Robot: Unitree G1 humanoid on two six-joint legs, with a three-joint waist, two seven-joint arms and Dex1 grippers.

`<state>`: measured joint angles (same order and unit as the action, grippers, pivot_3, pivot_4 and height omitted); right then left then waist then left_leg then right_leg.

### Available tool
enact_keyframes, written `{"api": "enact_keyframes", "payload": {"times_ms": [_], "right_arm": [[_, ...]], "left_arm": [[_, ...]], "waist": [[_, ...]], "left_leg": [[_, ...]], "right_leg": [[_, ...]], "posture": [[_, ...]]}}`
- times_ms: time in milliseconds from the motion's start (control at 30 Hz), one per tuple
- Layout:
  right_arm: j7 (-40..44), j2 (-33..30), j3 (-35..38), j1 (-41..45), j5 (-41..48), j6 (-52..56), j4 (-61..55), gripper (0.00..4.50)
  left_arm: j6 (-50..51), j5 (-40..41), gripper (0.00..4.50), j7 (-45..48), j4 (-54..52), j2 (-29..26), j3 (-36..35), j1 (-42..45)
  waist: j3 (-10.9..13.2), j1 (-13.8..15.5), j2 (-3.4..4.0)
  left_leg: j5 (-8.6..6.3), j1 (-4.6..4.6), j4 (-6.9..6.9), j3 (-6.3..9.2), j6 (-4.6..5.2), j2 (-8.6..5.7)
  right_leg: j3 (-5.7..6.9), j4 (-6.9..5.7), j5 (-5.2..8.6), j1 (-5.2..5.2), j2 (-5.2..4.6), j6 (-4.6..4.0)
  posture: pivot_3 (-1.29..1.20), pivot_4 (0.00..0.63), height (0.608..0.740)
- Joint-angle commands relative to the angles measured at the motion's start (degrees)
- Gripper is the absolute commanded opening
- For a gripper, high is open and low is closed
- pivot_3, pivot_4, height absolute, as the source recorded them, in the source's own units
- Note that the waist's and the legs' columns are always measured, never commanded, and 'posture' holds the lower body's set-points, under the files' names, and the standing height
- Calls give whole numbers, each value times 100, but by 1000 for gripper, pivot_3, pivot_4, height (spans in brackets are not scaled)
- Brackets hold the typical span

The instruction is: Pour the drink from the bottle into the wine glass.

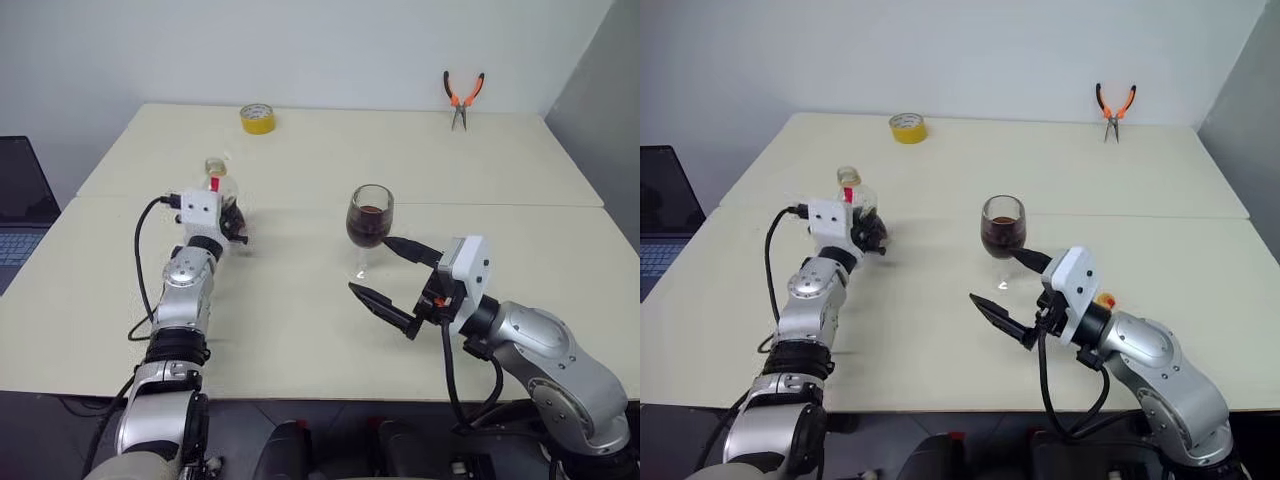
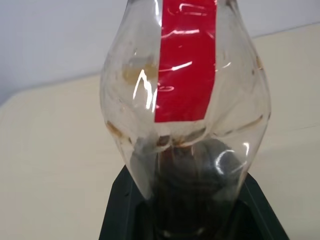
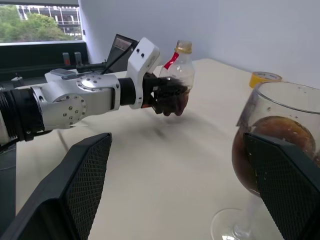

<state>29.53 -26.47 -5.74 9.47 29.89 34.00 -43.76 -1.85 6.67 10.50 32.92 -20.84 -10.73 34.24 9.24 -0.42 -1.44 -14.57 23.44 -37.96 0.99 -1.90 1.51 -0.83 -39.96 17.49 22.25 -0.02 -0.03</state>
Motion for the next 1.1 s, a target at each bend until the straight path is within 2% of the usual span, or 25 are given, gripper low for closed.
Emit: {"api": "enact_keyframes", "payload": {"times_ms": [33, 800, 1100], "right_arm": [[65, -3, 195, 158, 247, -67, -166, 4500], [57, -130, 97, 277, 334, -37, -162, 4500], [89, -142, 85, 173, 296, -106, -142, 4500]], "left_arm": [[59, 215, 739, -189, -237, 41, -292, 111], [-593, 140, 739, 376, 776, 94, -151, 662], [-650, 226, 3635, 582, 648, 100, -181, 495]], "waist": [[-4, 21, -6], [-6, 23, -10], [-6, 25, -10]], "left_leg": [[0, 1, 0, 0, 0, -1], [-1, 1, 1, 1, 1, -3], [-1, 2, 2, 2, 1, -3]], "right_leg": [[1, 0, 0, 0, 0, 0], [3, 2, 0, 0, -1, 0], [3, 2, 0, 0, -1, 0]], "posture": [[0, 150, 740], [0, 150, 740], [0, 150, 740]]}}
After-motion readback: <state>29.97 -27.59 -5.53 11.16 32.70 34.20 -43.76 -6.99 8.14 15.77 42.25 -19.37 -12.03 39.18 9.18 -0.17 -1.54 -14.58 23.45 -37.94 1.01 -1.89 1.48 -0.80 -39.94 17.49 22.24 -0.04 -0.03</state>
